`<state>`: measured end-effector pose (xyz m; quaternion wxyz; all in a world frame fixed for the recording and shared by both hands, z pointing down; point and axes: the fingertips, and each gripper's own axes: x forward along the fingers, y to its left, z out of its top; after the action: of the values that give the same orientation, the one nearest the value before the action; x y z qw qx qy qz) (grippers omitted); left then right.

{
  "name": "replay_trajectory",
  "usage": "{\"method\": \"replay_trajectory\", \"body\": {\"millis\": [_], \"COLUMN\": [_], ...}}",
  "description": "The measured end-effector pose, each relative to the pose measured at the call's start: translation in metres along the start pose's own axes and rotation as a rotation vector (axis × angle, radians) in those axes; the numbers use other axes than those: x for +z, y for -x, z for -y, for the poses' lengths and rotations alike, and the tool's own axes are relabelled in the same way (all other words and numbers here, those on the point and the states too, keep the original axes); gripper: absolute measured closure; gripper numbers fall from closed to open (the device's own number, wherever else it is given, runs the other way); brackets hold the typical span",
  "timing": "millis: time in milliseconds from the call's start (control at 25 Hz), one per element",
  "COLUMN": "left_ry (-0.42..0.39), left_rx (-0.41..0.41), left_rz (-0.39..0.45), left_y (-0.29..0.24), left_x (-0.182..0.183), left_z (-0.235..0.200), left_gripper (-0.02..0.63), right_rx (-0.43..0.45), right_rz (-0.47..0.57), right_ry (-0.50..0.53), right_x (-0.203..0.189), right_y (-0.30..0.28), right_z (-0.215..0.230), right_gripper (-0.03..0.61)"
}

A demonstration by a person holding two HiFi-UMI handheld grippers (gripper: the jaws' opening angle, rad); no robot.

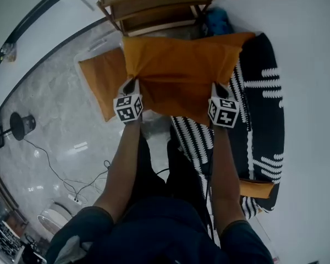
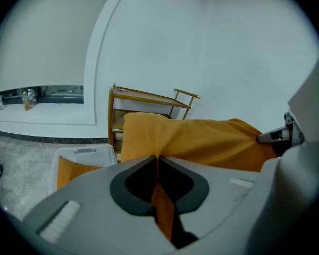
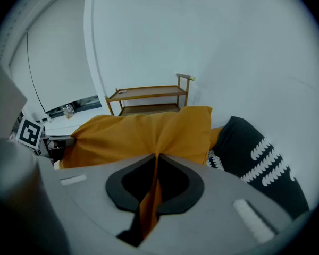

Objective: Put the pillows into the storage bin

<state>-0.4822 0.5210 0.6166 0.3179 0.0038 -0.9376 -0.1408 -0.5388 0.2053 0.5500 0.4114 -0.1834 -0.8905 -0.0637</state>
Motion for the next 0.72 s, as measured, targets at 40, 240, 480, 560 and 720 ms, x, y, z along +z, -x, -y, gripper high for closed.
{"method": "replay_trajectory", "body": {"millis": [40,240,480,560,720], "left_ry": [-0.002,-0.032,-0.090,-0.100,-0.107], "left_rx": [0.012,0.061,0.120,0.139,0.175], "left_rz": [0.004,0.013,0.011,0.006,0.001], "left_y": [0.003,0.016,0.027,0.031,0.037], "left_x": [0.004,0.023,0.039,0.042,0.047], "left_z": [-0.014,-0.084,-0.157,-0.181,-0.228], "left_gripper": [0.604,0.604,0.604,0.604,0.604], "right_rx": [0.011,0.063,0.108,0.116,0.125], "right_rz": [0.002,0.001,-0.013,-0.022,-0.039], "right_ry": [-0.002,-0.028,-0.109,-0.147,-0.218], "right_x": [0.003,0.012,0.004,-0.003,-0.018], "right_y": [-0.005,-0.029,-0.057,-0.066,-0.083], "right_z": [-0.014,-0.079,-0.150,-0.173,-0.220], "right_gripper": [0.564,0.563,0.563,0.563,0.563]}}
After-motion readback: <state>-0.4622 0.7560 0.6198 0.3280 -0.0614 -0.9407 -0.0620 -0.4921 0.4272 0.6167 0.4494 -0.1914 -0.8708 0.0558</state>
